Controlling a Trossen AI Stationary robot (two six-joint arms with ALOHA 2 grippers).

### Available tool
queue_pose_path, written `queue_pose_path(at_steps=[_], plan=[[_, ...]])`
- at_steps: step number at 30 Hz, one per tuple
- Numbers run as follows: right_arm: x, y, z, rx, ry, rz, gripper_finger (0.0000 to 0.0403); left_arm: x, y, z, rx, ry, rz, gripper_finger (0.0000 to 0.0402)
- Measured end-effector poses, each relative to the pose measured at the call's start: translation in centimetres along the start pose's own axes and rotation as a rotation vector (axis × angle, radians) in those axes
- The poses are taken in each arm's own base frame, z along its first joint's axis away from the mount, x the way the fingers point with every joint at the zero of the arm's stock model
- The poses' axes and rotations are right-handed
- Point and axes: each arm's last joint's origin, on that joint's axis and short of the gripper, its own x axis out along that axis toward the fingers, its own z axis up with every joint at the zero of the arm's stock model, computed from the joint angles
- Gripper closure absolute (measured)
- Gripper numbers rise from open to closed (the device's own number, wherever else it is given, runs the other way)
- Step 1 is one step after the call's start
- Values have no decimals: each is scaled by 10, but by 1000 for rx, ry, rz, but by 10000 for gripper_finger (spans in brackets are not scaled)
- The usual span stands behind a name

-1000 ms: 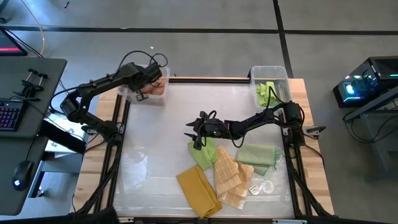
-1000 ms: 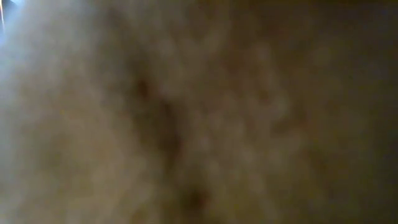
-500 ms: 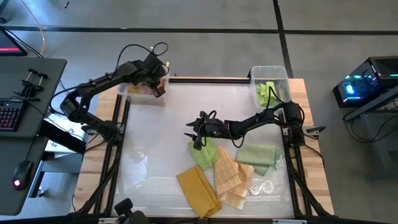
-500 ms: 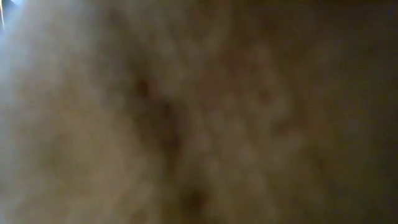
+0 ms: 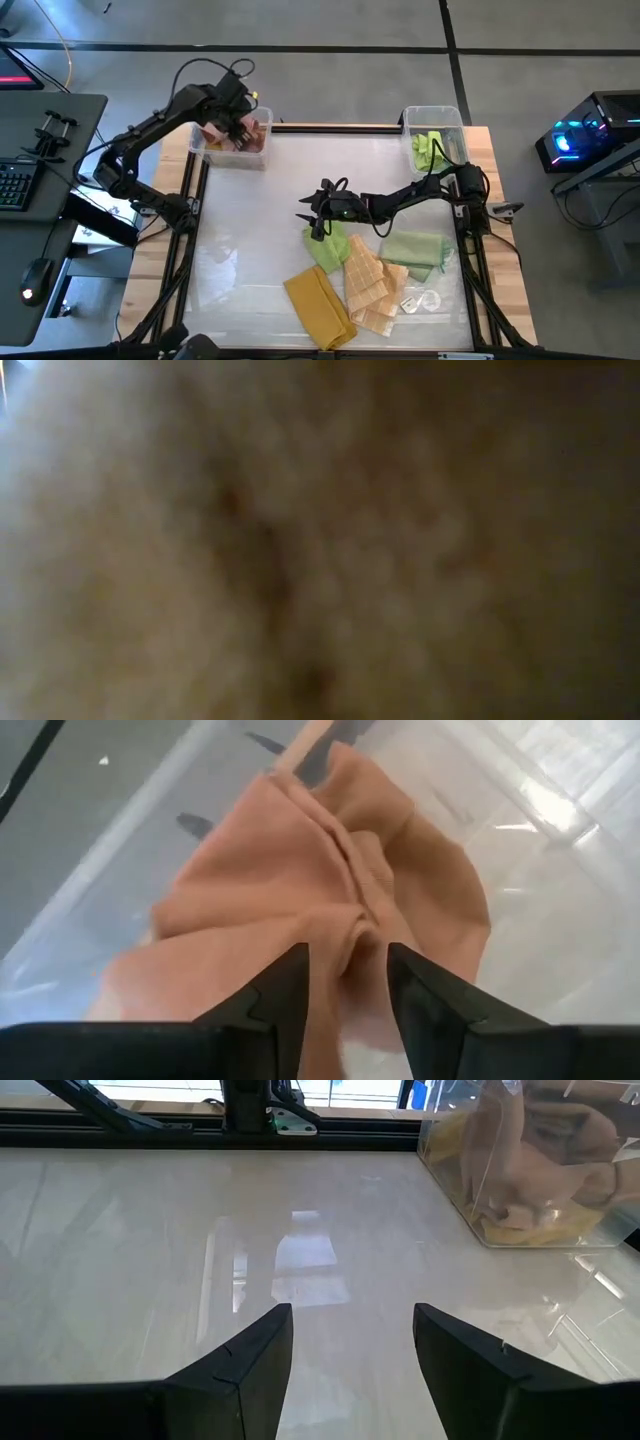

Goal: Sort towels by color in basket
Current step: Put the brown microfiber cloth into the left transparent bin, then put the green microfiber cloth into the right transparent bin

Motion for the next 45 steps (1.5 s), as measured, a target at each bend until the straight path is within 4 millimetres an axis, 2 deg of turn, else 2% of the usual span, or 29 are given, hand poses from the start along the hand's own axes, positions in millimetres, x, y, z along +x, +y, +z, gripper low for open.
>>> queue_pose_path(at_steps=[6, 10, 14, 23, 26, 28, 31, 33, 40, 45], plan=[[0, 0, 0, 0, 0, 0, 199, -29, 8, 5, -65, -6, 76, 282], [0, 0, 0, 0, 0, 0, 199, -29, 15, 0, -126, 46, 150, 300], [0, 0, 0, 0, 0, 0, 199, -6, 22, -8, -158, 132, 113, 333], [0, 0, 0, 0, 0, 0, 199, 79, 16, -19, -132, 133, -9, 399], [0, 0, 0, 0, 0, 0, 199, 92, 13, -19, -110, 127, -56, 397], [0, 0, 0, 0, 0, 0, 199, 93, 13, -16, -92, 112, -68, 395], [0, 0, 0, 7, 0, 0, 199, 84, 16, -11, -99, 83, -44, 389], [0, 0, 0, 8, 0, 0, 199, 70, 20, -7, -103, 46, -19, 381], [0, 0, 0, 19, 0, 0, 199, -1, 26, -8, -158, -100, 9, 341], [0, 0, 0, 15, 0, 0, 199, -47, 10, -24, -161, -304, -50, 332]])
